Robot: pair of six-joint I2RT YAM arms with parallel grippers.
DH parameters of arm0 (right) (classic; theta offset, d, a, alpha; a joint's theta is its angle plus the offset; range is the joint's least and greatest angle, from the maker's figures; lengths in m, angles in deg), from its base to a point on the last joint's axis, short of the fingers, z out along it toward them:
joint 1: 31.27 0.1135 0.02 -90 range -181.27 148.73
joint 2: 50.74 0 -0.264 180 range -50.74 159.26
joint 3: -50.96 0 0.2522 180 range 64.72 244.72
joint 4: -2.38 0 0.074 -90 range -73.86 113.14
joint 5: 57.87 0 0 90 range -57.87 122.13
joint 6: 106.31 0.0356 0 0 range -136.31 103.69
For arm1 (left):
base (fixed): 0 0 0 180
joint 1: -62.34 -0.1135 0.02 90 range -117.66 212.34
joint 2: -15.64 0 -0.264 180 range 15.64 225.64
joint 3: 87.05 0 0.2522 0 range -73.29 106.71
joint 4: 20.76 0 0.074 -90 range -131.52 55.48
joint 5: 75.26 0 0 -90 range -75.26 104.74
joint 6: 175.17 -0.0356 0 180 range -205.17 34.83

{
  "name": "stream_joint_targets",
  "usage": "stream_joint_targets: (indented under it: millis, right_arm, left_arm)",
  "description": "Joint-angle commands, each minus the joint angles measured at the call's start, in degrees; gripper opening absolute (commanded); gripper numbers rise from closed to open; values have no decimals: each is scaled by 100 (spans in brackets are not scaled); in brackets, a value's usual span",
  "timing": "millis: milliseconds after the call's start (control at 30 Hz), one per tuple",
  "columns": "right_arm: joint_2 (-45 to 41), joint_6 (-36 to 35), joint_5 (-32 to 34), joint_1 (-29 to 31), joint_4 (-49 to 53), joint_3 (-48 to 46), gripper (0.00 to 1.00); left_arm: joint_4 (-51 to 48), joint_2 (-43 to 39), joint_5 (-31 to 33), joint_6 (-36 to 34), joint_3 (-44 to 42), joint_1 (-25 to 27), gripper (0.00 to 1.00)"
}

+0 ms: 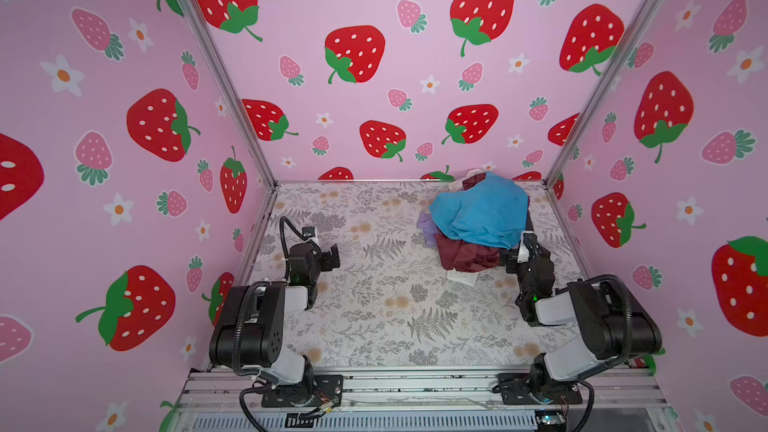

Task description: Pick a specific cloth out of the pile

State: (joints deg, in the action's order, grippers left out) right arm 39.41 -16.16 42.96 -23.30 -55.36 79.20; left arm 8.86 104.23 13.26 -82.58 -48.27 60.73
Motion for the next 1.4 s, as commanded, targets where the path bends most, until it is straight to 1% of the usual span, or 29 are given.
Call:
stream_joint_targets:
  millis: [0, 1267, 1367]
  right_arm:
    - [21, 3, -55, -41, -43, 81, 100]
    - [-37, 28, -28, -50, -80, 76, 100]
    - [-428, 117, 193, -41, 790, 340, 100]
  left_arm:
    - [12, 28, 86, -80, 135, 21, 99]
    - [13, 30, 86, -75, 138, 20, 99]
    - [32, 9, 150, -48, 129, 33, 99]
